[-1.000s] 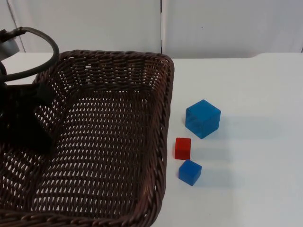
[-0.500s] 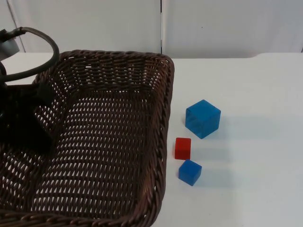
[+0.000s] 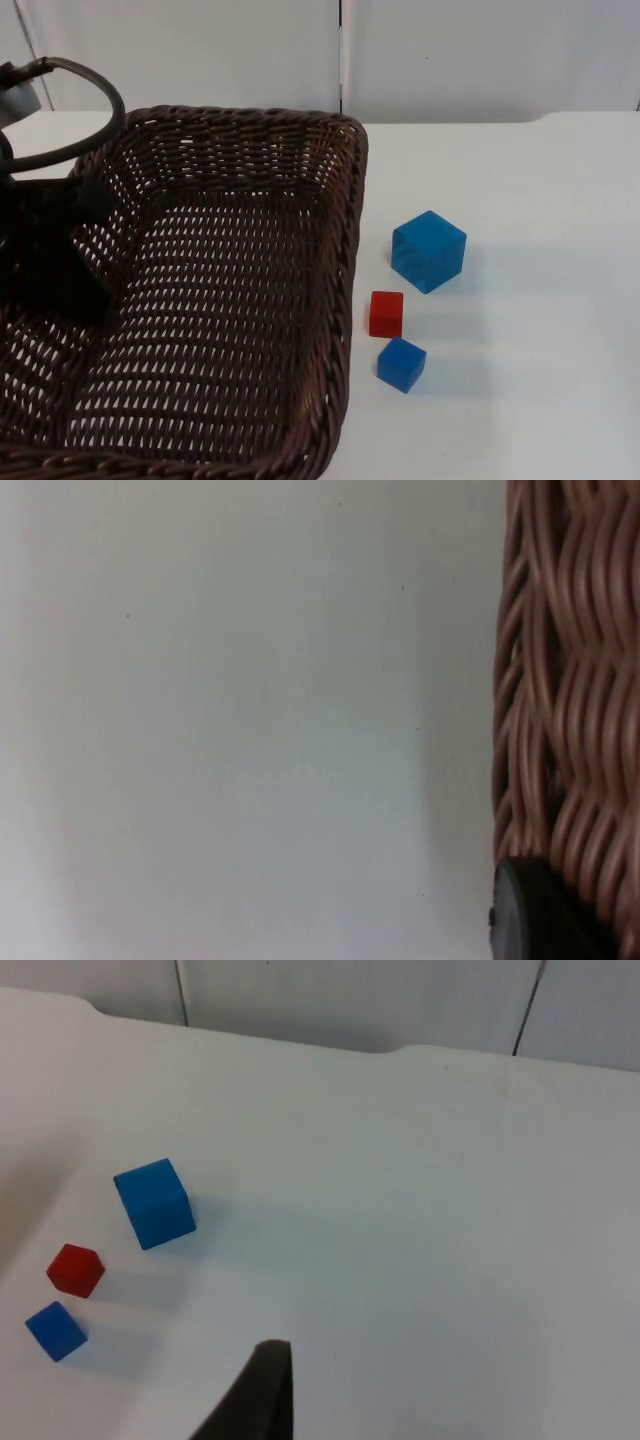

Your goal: Pick up the basket with the left hand and place the largest block into the basket with the right hand.

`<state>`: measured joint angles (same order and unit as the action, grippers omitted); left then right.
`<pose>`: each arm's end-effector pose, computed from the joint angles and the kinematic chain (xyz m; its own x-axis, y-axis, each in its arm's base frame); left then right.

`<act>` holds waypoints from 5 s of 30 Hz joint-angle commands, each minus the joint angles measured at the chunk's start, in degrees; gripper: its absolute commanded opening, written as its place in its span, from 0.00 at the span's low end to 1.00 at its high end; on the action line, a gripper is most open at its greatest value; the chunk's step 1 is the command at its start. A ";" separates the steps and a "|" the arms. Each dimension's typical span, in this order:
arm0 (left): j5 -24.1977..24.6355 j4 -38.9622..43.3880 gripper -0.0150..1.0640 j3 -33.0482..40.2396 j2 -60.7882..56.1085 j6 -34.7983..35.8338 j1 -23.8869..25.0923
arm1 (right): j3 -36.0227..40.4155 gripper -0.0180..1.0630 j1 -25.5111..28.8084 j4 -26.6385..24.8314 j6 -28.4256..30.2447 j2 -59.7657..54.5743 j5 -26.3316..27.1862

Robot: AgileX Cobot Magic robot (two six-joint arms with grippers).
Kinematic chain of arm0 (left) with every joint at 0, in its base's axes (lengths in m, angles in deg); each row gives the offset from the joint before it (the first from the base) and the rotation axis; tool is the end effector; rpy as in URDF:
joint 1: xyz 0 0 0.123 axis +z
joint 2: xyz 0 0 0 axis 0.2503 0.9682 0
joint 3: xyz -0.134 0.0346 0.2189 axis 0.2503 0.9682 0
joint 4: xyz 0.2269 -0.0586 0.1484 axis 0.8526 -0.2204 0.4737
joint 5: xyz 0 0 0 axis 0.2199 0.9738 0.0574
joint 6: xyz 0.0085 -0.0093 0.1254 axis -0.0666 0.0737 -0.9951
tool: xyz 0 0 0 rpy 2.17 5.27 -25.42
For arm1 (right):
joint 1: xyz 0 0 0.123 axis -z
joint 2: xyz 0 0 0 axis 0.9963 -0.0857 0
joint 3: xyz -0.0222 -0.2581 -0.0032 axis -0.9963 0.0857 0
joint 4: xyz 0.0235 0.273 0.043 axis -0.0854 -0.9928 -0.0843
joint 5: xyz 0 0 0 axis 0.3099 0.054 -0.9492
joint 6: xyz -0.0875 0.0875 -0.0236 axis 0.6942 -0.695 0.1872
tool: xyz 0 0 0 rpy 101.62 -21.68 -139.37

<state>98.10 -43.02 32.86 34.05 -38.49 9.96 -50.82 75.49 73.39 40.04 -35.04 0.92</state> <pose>0.2654 -0.0737 0.1151 -0.9669 -0.0202 -0.2544 0.0935 0.8996 -0.4265 0.1448 0.0225 0.3210 -0.4897 -0.1486 -0.8591 -0.1861 0.9805 -0.0635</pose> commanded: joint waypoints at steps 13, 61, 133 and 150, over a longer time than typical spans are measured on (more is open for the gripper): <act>0.40 -0.38 0.01 -0.01 -0.74 -0.10 -0.13 | -10.60 0.99 0.19 -0.16 1.59 -20.38 4.68; -0.04 0.50 0.01 -0.01 -0.74 -0.10 -0.13 | -14.94 0.99 -14.06 -20.56 23.57 -68.41 32.44; -1.61 1.36 0.01 -0.01 -0.74 -0.10 -0.13 | -39.61 0.02 -17.56 -19.36 25.90 -99.66 24.94; -1.43 1.35 0.01 -0.01 -0.74 -0.10 -0.13 | -39.60 0.02 -17.56 -19.23 25.90 -72.55 13.74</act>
<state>96.49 -40.88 32.86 34.05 -38.59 9.96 -90.12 58.27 54.01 65.86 -111.51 16.87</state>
